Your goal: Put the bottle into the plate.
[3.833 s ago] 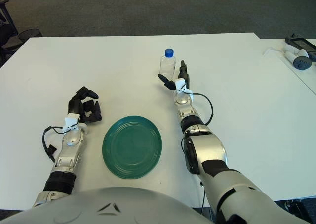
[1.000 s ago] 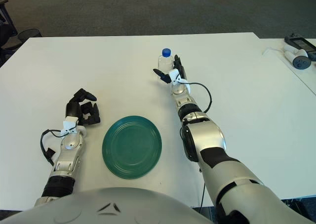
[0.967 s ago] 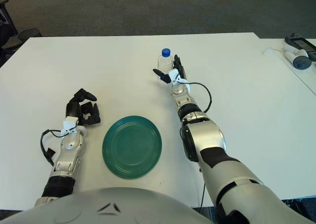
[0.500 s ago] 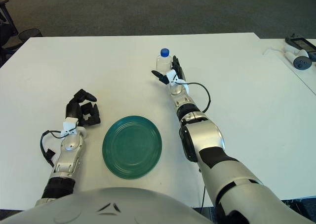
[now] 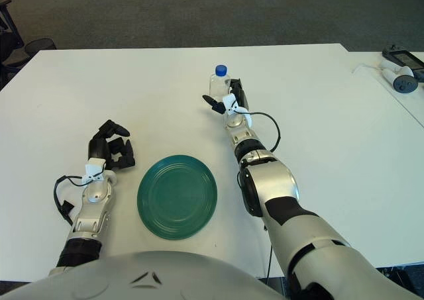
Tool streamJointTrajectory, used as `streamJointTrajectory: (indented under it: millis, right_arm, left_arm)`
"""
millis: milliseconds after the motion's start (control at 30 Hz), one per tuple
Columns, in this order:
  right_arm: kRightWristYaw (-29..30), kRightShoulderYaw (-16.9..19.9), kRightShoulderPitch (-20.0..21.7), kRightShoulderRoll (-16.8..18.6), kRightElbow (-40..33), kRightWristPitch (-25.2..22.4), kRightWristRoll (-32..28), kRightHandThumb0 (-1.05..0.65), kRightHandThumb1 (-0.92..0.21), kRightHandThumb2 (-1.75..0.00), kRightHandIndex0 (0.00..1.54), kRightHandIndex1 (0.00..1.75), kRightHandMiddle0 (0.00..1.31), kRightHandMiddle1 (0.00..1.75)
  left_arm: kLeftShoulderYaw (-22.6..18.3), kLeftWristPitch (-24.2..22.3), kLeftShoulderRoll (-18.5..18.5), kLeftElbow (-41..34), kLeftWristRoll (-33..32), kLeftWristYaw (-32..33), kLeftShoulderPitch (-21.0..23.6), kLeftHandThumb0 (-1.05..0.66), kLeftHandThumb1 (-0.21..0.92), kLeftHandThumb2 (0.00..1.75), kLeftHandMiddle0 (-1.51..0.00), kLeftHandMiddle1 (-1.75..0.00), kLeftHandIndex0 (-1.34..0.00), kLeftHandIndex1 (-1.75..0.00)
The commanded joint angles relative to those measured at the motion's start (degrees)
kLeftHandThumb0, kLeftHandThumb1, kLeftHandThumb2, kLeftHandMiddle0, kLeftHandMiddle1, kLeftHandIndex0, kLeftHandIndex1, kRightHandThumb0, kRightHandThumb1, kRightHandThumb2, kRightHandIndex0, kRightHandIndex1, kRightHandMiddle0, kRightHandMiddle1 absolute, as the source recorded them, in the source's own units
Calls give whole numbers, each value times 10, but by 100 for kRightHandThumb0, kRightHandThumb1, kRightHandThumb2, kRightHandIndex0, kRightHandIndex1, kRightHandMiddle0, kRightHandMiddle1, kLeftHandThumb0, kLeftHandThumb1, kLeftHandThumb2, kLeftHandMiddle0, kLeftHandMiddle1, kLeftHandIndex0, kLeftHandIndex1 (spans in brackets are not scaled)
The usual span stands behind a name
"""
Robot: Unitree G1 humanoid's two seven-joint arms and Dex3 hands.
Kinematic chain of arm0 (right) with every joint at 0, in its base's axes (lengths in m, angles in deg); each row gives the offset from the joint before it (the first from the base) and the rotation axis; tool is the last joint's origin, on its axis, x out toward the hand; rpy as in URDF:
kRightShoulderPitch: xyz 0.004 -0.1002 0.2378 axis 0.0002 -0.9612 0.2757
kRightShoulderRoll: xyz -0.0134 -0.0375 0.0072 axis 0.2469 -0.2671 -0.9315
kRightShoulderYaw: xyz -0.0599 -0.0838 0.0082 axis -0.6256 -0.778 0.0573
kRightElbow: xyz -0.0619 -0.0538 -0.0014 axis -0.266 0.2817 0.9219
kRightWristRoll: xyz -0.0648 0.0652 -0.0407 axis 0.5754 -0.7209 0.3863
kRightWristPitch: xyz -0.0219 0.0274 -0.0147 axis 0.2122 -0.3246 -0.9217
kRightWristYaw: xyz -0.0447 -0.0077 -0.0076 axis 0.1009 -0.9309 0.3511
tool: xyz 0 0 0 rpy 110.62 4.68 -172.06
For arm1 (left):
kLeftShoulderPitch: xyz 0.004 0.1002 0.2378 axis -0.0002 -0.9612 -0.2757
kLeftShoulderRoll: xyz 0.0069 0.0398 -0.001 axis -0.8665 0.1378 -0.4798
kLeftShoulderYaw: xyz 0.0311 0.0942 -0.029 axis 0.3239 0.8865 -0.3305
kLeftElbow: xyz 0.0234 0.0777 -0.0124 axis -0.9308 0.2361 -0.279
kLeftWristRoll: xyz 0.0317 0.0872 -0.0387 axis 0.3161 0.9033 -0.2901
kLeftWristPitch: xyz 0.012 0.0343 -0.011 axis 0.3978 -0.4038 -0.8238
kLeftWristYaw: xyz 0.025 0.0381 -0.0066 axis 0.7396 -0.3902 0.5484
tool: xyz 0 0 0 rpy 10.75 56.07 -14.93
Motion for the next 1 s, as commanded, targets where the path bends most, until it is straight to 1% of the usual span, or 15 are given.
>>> streamJointTrajectory:
  millis: [0, 133, 267, 433, 500, 533, 567, 600, 633, 700, 733, 767, 833, 967]
  right_arm:
    - [-2, 6, 12, 4, 4, 6, -6, -52, -21, -101, 10, 148, 0, 150]
    - [-3, 8, 12, 5, 4, 8, -6, -45, -16, -107, 13, 155, 0, 156]
    - [-2, 9, 12, 8, 5, 11, -4, -42, -14, -110, 15, 158, 0, 161]
    - [-3, 14, 12, 9, 7, 16, -7, -37, -12, -114, 23, 163, 1, 171]
    - [-1, 17, 11, 10, 7, 20, -8, -36, -12, -115, 25, 164, 2, 173]
    - [0, 18, 10, 10, 7, 22, -9, -20, -17, -114, 33, 163, 4, 173]
    - [0, 19, 10, 9, 7, 24, -9, 3, -25, -112, 45, 159, 8, 174]
    - [3, 19, 10, 9, 8, 26, -7, 18, -29, -111, 54, 157, 11, 174]
    - [4, 19, 10, 9, 9, 28, -6, 24, -28, -114, 58, 157, 21, 174]
    - [7, 19, 11, 8, 12, 29, -3, 41, -20, -131, 70, 161, 51, 174]
    - [7, 17, 12, 7, 15, 28, 0, 44, -19, -135, 72, 162, 56, 174]
    - [7, 16, 13, 5, 16, 27, 2, 48, -16, -142, 74, 166, 67, 175]
    - [8, 14, 14, 4, 18, 28, 5, 53, -12, -151, 77, 171, 79, 175]
    - [12, 11, 13, 2, 20, 33, 9, 56, -9, -157, 79, 174, 87, 175]
  left_arm:
    - [1, -15, 1, 16, -1, -4, -17, -57, 8, 161, -132, -175, -81, -175]
    - [2, -14, 3, 16, -3, -6, -17, -57, 8, 161, -132, -175, -81, -175]
    - [2, -14, 4, 15, -4, -5, -17, -58, 8, 161, -132, -175, -81, -175]
    - [2, -17, 6, 15, -2, -3, -17, -58, 8, 161, -132, -175, -81, -175]
    - [2, -17, 7, 15, -3, -3, -17, -58, 7, 161, -132, -175, -81, -175]
    - [2, -17, 7, 16, -3, -3, -17, -58, 7, 161, -132, -175, -81, -175]
    - [2, -17, 8, 16, -3, -2, -16, -58, 7, 162, -132, -175, -81, -175]
    - [2, -16, 8, 17, -2, -1, -16, -58, 7, 162, -132, -175, -82, -175]
    - [2, -16, 9, 17, -2, 0, -16, -58, 7, 162, -132, -175, -82, -175]
    - [2, -17, 10, 18, 0, 1, -16, -58, 7, 162, -132, -175, -82, -175]
    - [2, -18, 10, 17, 1, 2, -17, -58, 7, 162, -132, -175, -82, -175]
    - [2, -19, 10, 16, 2, 3, -17, -58, 7, 163, -132, -175, -82, -175]
    - [3, -21, 11, 14, 3, 4, -18, -59, 6, 163, -133, -175, -82, -175]
    - [4, -18, 12, 14, 4, 5, -18, -59, 6, 163, -133, -175, -82, -175]
